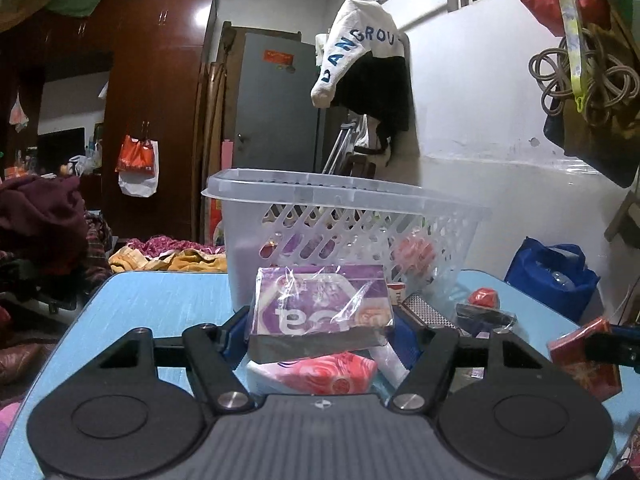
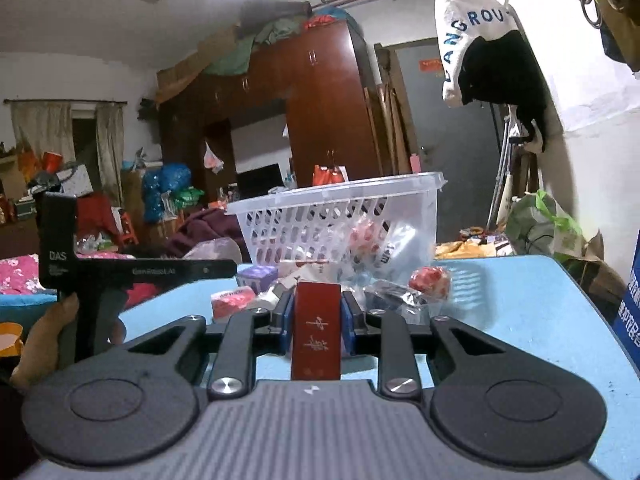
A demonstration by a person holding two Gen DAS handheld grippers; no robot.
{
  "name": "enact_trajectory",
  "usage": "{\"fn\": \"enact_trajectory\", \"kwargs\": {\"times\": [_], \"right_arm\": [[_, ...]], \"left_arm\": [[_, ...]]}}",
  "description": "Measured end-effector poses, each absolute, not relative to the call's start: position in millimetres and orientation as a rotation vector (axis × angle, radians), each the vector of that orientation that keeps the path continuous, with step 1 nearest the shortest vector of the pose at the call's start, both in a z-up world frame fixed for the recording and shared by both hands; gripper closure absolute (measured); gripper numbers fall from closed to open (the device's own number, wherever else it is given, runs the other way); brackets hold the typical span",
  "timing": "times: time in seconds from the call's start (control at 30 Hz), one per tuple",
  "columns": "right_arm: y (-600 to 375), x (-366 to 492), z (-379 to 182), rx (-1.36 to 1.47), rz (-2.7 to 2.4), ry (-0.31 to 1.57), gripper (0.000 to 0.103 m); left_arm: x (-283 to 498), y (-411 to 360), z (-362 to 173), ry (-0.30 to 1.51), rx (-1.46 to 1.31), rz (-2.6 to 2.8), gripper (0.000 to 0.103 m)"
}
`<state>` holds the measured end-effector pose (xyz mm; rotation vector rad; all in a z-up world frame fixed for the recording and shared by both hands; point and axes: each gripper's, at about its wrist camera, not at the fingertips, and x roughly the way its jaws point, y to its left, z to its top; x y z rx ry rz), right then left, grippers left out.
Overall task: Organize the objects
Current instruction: 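Carry both boxes over the white basket and release them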
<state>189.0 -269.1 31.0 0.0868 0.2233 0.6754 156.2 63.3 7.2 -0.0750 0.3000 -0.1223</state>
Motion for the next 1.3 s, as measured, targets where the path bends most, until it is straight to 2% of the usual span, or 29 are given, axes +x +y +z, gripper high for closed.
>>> {"fn": "enact_trajectory", "kwargs": {"times": [0.77,0.93,1.03,1.13,1.3], "right_arm": [[-283,189,38,0.102,0.658,0.190,0.076],[-271,199,80,0.051,0.652,0.134,0.076],[-243,227,129,-0.014,0.610,0.096,0.076],[-207,279,165,-0.048,0.587,0.146,0.076],[-157,357,159,-0.144,0.498,0.314,0.076]], "left_arm": [[144,69,8,0.225,-0.087,-0.137,0.030],[139,75,39,0.122,-0.093,-0.189,0.030],[169,70,82,0.133,-0.082,-0.207,0.030],[216,67,112,0.216,-0.104,-0.207,0.030],[272,68,110,0.348,-0.141,-0.177,0.030]]}}
